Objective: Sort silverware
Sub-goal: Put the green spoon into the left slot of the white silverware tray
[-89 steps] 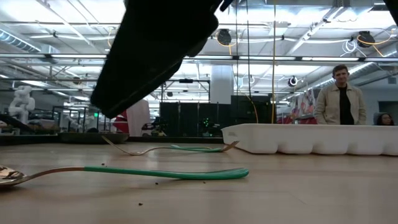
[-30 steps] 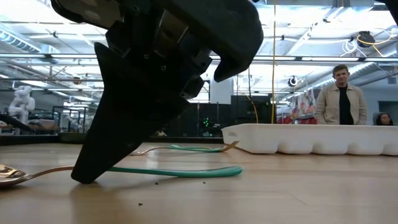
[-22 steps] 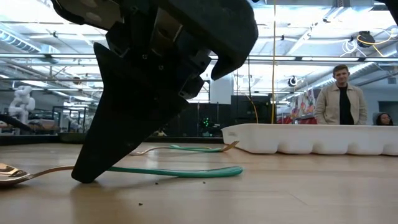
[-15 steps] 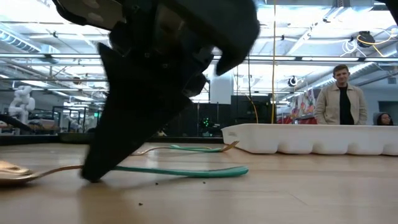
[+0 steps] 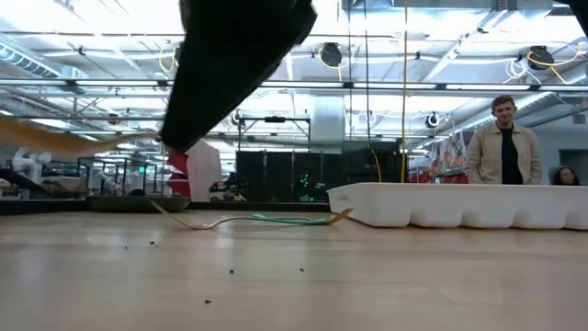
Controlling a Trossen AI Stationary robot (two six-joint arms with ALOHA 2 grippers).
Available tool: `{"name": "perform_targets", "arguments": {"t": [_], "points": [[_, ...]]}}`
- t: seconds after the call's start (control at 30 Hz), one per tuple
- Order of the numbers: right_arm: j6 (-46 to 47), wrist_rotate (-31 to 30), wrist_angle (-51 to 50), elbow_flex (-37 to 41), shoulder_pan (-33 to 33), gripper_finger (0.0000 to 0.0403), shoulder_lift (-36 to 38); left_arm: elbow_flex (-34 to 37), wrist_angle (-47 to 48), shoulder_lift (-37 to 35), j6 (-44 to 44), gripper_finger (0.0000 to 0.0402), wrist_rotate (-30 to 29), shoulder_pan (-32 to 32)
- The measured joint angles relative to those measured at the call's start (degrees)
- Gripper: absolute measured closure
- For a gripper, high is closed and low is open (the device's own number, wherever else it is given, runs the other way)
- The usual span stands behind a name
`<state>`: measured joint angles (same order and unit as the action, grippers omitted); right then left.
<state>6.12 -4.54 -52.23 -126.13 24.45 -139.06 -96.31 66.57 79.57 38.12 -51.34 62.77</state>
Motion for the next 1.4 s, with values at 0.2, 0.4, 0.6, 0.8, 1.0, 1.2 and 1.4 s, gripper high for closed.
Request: {"name": "perform_targets", "arguments": {"t": [0.2, 0.4, 0.6, 0.8, 1.0, 1.2, 1.4], "points": [[-0.36, 0.01, -7.96, -6.20, 0.00, 0.0403, 0.00, 0.00, 0.00, 0.00, -1.43, 0.0327, -1.63, 0.01], [0.11, -0.15, -13.47, -8.44, 0.00, 0.0403, 1.51, 0.00, -0.05, 0.00, -2.61, 0.0327, -2.39, 0.00], [1.00, -1.70, -17.56, -8.84, -0.11, 0.0403, 4.92, 0.00, -0.04, 0.00, -3.58, 0.0327, -3.02, 0.01], [1.73, -2.86, -19.90, -8.84, -0.62, 0.0403, 8.88, 0.00, -0.07, 0.00, -4.05, 0.0327, -4.24, -0.01], [1.94, -3.49, -22.75, -8.84, -2.09, 0.0403, 13.41, 0.00, -0.09, 0.01, -4.00, 0.0327, -4.31, -0.01], [-1.18, -4.81, -26.26, -8.86, -4.08, 0.0402, 18.04, 0.00, -0.17, 0.01, -3.96, 0.0327, -5.26, -0.08], [-5.84, -4.91, -31.68, -8.87, -6.98, 0.0402, 21.38, 0.00, -0.33, 0.00, -3.92, 0.0327, -7.88, -0.08]]}}
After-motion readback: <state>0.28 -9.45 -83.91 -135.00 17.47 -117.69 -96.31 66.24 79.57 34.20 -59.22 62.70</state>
